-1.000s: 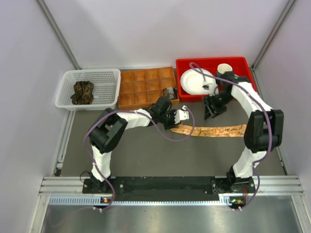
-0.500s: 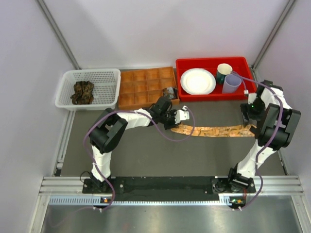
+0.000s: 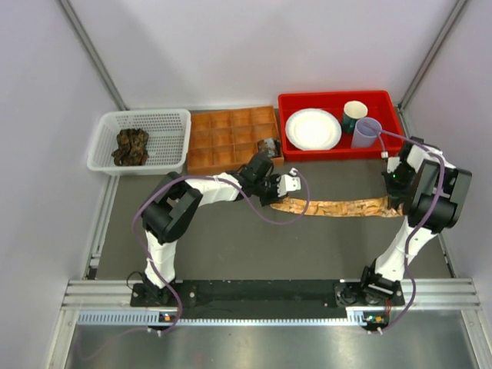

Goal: Roll the ties
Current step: Roll the tie at the center of the board.

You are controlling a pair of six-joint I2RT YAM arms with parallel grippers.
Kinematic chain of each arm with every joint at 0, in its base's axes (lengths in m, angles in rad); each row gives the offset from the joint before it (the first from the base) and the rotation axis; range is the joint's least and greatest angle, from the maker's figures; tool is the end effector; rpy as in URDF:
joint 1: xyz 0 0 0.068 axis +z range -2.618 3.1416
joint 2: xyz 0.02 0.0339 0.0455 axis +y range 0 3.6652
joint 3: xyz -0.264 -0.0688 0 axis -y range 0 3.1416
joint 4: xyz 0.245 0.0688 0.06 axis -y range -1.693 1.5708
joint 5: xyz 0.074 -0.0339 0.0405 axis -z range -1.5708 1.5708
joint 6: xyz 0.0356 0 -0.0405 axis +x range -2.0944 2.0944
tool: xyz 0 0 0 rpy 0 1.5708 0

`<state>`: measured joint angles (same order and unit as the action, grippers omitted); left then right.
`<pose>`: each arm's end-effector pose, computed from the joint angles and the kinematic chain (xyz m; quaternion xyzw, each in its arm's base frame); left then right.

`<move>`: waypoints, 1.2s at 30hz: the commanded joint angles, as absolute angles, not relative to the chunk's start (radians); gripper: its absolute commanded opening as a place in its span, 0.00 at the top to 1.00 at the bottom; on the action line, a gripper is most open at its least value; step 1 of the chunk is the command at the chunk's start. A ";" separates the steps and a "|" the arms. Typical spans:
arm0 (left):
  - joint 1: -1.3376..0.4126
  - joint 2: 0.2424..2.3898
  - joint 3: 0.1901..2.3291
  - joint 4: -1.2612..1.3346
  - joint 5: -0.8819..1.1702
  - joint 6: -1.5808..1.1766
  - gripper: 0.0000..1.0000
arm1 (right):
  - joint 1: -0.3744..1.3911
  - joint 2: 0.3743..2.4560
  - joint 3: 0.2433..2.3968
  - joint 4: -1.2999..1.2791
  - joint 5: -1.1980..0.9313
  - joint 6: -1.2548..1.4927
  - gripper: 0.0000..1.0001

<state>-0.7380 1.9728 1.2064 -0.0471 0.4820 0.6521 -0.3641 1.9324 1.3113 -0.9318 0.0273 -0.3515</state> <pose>0.2951 -0.2907 0.1531 0.6456 0.6365 -0.2370 0.3491 0.3263 -0.1254 0.1571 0.0064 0.9998 -0.0159 0.0036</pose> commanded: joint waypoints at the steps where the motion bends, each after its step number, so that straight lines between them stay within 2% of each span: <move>1: -0.752 2.006 1.200 -0.150 0.456 0.632 1.00 | -0.368 1.944 1.235 -0.884 0.028 -0.394 1.00; 13: -0.862 1.954 1.172 -0.126 0.451 0.520 1.00 | -0.535 1.858 1.259 -0.865 0.147 -0.701 1.00; 21: -0.928 1.908 1.131 -0.117 0.394 0.430 1.00 | -0.607 1.862 1.206 -0.778 0.124 -0.850 1.00; 28: -0.971 1.839 1.091 -0.057 0.275 0.305 1.00 | -0.600 1.851 1.125 -0.776 0.015 -0.945 1.00; 33: -0.962 1.855 1.132 -0.019 0.146 0.189 1.00 | -0.601 1.884 1.126 -0.753 0.031 -0.957 1.00; 36: -0.948 1.850 1.120 0.110 0.095 0.138 1.00 | -0.601 1.888 1.138 -0.759 0.040 -0.960 1.00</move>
